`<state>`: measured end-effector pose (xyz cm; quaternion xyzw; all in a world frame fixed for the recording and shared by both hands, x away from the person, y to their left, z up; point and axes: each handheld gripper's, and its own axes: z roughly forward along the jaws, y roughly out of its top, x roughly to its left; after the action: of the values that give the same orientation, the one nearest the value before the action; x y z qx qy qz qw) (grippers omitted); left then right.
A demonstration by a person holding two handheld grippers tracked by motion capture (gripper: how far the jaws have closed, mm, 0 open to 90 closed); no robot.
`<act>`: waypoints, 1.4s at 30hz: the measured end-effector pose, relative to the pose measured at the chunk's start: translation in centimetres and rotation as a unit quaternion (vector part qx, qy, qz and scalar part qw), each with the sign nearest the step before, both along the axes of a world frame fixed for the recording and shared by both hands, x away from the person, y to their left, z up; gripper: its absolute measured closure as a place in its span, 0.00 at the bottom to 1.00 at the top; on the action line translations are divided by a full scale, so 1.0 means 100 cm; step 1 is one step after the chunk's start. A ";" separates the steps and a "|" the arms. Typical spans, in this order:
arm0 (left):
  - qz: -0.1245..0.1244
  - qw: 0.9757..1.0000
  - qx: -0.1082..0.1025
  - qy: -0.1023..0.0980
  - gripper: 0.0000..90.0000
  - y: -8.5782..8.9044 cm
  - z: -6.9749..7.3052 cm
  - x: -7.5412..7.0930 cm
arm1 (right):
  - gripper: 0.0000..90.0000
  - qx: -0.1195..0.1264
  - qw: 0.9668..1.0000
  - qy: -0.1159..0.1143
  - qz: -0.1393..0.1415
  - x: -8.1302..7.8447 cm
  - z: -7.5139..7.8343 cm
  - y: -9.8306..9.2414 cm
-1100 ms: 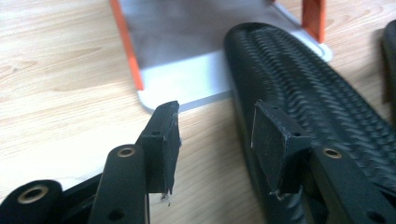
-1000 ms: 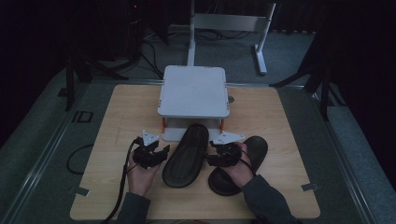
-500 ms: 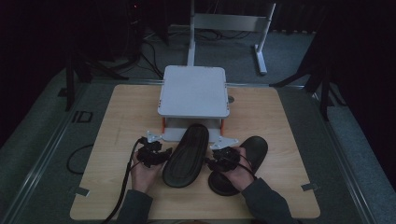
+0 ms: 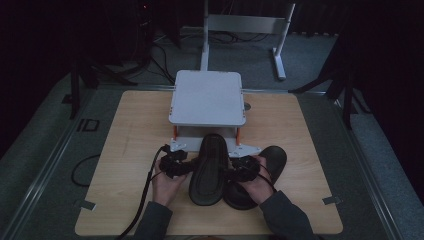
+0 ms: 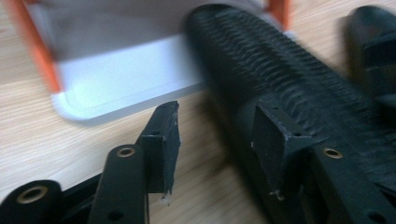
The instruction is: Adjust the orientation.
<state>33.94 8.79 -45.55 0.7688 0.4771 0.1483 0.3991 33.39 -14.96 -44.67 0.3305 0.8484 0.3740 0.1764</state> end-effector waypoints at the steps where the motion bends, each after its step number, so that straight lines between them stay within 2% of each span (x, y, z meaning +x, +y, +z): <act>1: 0.000 1.000 0.000 0.000 0.57 0.000 0.000 0.000 | 0.51 -0.003 1.000 0.002 -0.002 0.000 -0.001 -0.001; 3: -0.008 1.000 -0.007 -0.002 0.57 -0.006 0.002 0.001 | 0.51 -0.004 1.000 0.003 -0.003 0.000 -0.002 -0.002; 4: -0.012 1.000 -0.006 -0.003 0.57 -0.009 0.003 0.002 | 0.51 0.002 1.000 0.007 -0.003 0.000 -0.003 -0.004; 7: -0.017 1.000 0.001 -0.012 0.56 -0.015 0.004 0.001 | 0.52 -0.003 1.000 0.009 -0.002 -0.001 -0.003 -0.006; 11: -0.004 1.000 0.000 -0.020 0.55 -0.007 0.006 -0.003 | 0.54 -0.006 1.000 0.013 -0.004 -0.002 -0.004 -0.009; 15: 0.010 1.000 0.007 -0.004 0.55 0.005 -0.002 -0.003 | 0.57 -0.017 1.000 0.015 -0.013 -0.003 -0.006 -0.014; 16: 0.013 1.000 0.010 -0.001 0.56 0.006 -0.005 -0.003 | 0.58 -0.012 1.000 0.016 -0.014 -0.004 -0.006 -0.015; 17: 0.008 1.000 0.010 0.009 0.55 0.005 -0.009 -0.002 | 0.58 -0.012 1.000 0.016 -0.014 -0.004 -0.007 -0.015; 20: -0.007 1.000 0.013 0.015 0.55 -0.001 -0.012 -0.002 | 0.59 -0.014 1.000 0.015 -0.016 -0.004 -0.007 -0.015; 23: -0.008 1.000 0.010 0.008 0.58 -0.006 -0.010 -0.003 | 0.62 -0.014 1.000 0.016 -0.015 -0.004 -0.007 -0.016; 24: -0.011 1.000 -0.009 0.012 0.58 -0.006 -0.006 -0.002 | 0.64 -0.013 1.000 0.016 -0.014 -0.004 -0.007 -0.017; 26: -0.017 1.000 -0.016 0.010 0.62 -0.008 -0.002 -0.002 | 0.67 -0.009 1.000 0.018 -0.015 -0.005 -0.007 -0.018; 28: -0.021 1.000 -0.009 0.007 0.68 -0.010 0.001 -0.003 | 0.70 -0.006 1.000 0.018 -0.013 -0.006 -0.007 -0.018; 29: -0.023 1.000 0.008 -0.001 0.71 -0.015 0.005 -0.005 | 0.71 -0.007 1.000 0.018 -0.014 -0.006 -0.007 -0.018; 32: -0.024 1.000 0.012 -0.001 0.78 -0.018 0.006 -0.006 | 0.73 -0.007 1.000 0.018 -0.013 -0.007 -0.007 -0.018; 33: -0.026 1.000 -0.002 0.002 0.79 -0.018 0.007 -0.005 | 0.74 -0.005 1.000 0.018 -0.014 -0.007 -0.007 -0.018; 34: -0.026 1.000 -0.002 0.002 0.81 -0.018 0.007 -0.005 | 0.74 -0.005 1.000 0.018 -0.014 -0.007 -0.007 -0.018; 35: -0.030 0.999 -0.026 0.000 0.82 -0.015 0.010 -0.006 | 0.74 0.000 1.000 0.028 -0.009 -0.006 -0.008 -0.019; 38: -0.040 0.997 -0.064 -0.011 0.85 -0.012 0.017 -0.008 | 0.74 0.008 0.999 0.036 0.006 -0.009 -0.010 -0.017; 39: -0.040 0.997 -0.064 -0.011 0.84 -0.012 0.017 -0.008 | 0.74 0.008 0.999 0.036 0.006 -0.009 -0.010 -0.017; 40: -0.067 0.993 -0.098 -0.009 0.78 -0.012 0.022 -0.009 | 0.71 0.026 0.998 0.046 0.026 -0.010 -0.010 -0.014; 41: -0.059 0.995 -0.077 -0.021 0.79 -0.016 0.024 -0.012 | 0.71 0.027 0.998 0.054 0.033 -0.011 -0.011 -0.010; 42: -0.059 0.995 -0.077 -0.021 0.80 -0.016 0.024 -0.012 | 0.71 0.022 0.998 0.045 0.035 -0.013 -0.011 -0.007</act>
<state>32.79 7.21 -43.11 0.7594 0.4324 0.1034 0.4750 32.13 -15.62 -45.75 0.3210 0.8580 0.3835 0.1176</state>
